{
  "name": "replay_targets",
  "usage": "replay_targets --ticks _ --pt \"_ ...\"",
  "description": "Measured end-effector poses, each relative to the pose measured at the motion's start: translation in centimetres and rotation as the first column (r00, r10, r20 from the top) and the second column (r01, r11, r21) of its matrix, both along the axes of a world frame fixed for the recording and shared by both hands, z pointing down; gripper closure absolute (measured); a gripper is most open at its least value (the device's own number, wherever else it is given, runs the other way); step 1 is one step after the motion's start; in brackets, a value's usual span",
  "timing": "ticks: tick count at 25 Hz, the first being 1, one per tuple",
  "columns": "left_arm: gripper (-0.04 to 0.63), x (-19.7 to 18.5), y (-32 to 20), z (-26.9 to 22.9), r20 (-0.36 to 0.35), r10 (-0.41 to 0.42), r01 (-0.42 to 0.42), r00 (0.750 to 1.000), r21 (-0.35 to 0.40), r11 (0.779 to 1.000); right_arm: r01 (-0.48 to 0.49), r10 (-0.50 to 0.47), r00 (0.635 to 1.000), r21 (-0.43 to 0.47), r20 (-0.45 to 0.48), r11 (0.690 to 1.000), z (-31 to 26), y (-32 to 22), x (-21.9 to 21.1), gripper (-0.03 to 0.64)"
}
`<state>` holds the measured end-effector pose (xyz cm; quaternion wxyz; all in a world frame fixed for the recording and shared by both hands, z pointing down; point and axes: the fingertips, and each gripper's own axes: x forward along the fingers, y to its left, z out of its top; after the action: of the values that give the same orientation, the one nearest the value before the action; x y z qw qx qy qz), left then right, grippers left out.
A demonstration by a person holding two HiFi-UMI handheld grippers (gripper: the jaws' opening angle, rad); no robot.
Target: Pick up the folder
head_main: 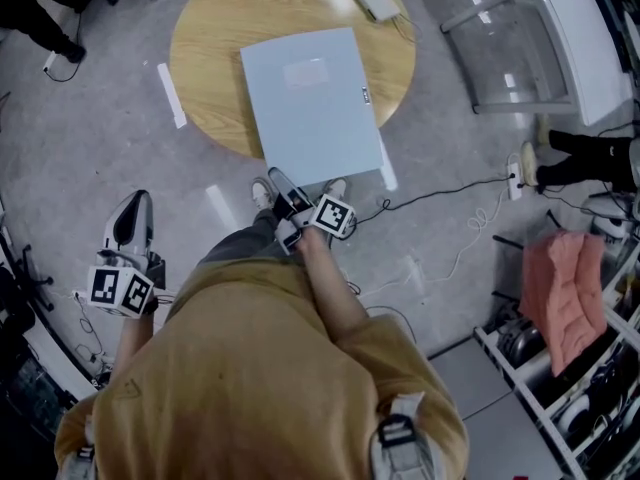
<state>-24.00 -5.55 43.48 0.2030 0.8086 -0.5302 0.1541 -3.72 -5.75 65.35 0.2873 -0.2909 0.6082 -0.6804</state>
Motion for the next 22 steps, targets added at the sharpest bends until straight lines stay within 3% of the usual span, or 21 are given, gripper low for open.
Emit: replay_targets --ticks 7,22 --pt "0.589 0.9 -0.6 0.4 -0.028 0.031 -0.030 0.999 0.012 0.999 -0.009 0.009 0.999 -0.007 -0.046 1.000 0.2 1.3 1.5 0.310" --pt "0.589 1.6 -0.1 0.7 -0.029 0.036 -0.035 0.999 0.012 0.999 -0.052 0.063 0.991 0.100 -0.116 0.994 -1.4 -1.1 4.0 0.331"
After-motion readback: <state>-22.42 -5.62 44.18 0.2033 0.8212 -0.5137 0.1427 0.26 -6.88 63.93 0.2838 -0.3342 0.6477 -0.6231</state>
